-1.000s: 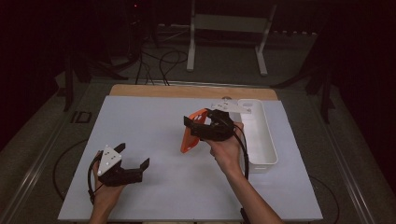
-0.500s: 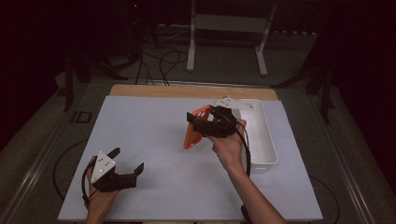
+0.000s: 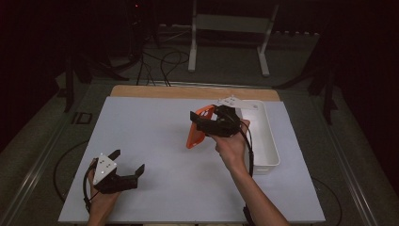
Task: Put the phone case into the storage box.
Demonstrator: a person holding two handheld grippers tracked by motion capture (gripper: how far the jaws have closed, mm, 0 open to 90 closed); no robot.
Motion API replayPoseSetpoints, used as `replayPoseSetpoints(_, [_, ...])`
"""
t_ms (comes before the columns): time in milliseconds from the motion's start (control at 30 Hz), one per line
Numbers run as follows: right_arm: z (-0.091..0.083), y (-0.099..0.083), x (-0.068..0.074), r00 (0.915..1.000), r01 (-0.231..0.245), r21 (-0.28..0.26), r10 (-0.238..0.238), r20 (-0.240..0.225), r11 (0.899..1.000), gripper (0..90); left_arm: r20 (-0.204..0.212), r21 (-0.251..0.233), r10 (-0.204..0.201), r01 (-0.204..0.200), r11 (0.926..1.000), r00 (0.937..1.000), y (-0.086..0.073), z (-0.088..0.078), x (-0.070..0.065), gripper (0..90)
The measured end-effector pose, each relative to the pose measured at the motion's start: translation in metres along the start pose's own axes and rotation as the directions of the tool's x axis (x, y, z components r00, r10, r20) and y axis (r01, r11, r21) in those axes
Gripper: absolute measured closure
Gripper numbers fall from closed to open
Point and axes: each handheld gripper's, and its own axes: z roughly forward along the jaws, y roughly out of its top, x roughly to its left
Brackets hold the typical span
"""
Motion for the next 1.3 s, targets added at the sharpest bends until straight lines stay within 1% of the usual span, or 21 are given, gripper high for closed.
replayPoseSetpoints(167, [0.001, 0.003, -0.003, 0.9999, 0.001, -0.002, -0.001, 0.011, 1.000, 16.4, 0.000, 0.004, 0.007, -0.007, 1.0000, 1.0000, 0.000, 0.002, -0.003, 0.2])
replayPoseSetpoints(300, [0.001, 0.006, -0.003, 0.9998, 0.002, -0.005, -0.002, 0.018, 1.000, 16.4, -0.005, 0.002, 0.000, 0.000, 1.0000, 1.0000, -0.001, 0.003, -0.003, 0.2])
replayPoseSetpoints(500, [0.004, 0.012, -0.003, 0.9995, 0.015, -0.006, -0.014, 0.028, 1.000, 16.5, -0.009, 0.011, 0.004, -0.004, 0.9999, 1.0000, -0.002, 0.004, -0.003, 0.2])
replayPoseSetpoints(800, [0.007, 0.018, -0.010, 0.9989, 0.013, -0.007, -0.013, 0.044, 1.000, 16.4, -0.012, 0.012, -0.005, 0.005, 0.9999, 0.9999, -0.002, 0.006, -0.002, 0.2])
replayPoseSetpoints(833, [0.007, 0.020, -0.012, 0.9985, 0.014, -0.009, -0.013, 0.053, 1.000, 16.4, -0.012, 0.012, -0.004, 0.004, 0.9999, 0.9999, -0.002, 0.006, -0.002, 0.2])
replayPoseSetpoints(1033, [0.007, 0.025, -0.017, 0.9978, 0.010, -0.015, -0.009, 0.065, 1.000, 16.4, -0.013, 0.014, -0.005, 0.005, 0.9999, 0.9999, -0.003, 0.006, -0.002, 0.2])
replayPoseSetpoints(1300, [0.008, 0.032, -0.020, 0.9966, 0.014, -0.026, -0.012, 0.081, 1.000, 16.4, -0.017, 0.011, -0.006, 0.006, 0.9999, 0.9998, -0.003, 0.006, -0.001, 0.2])
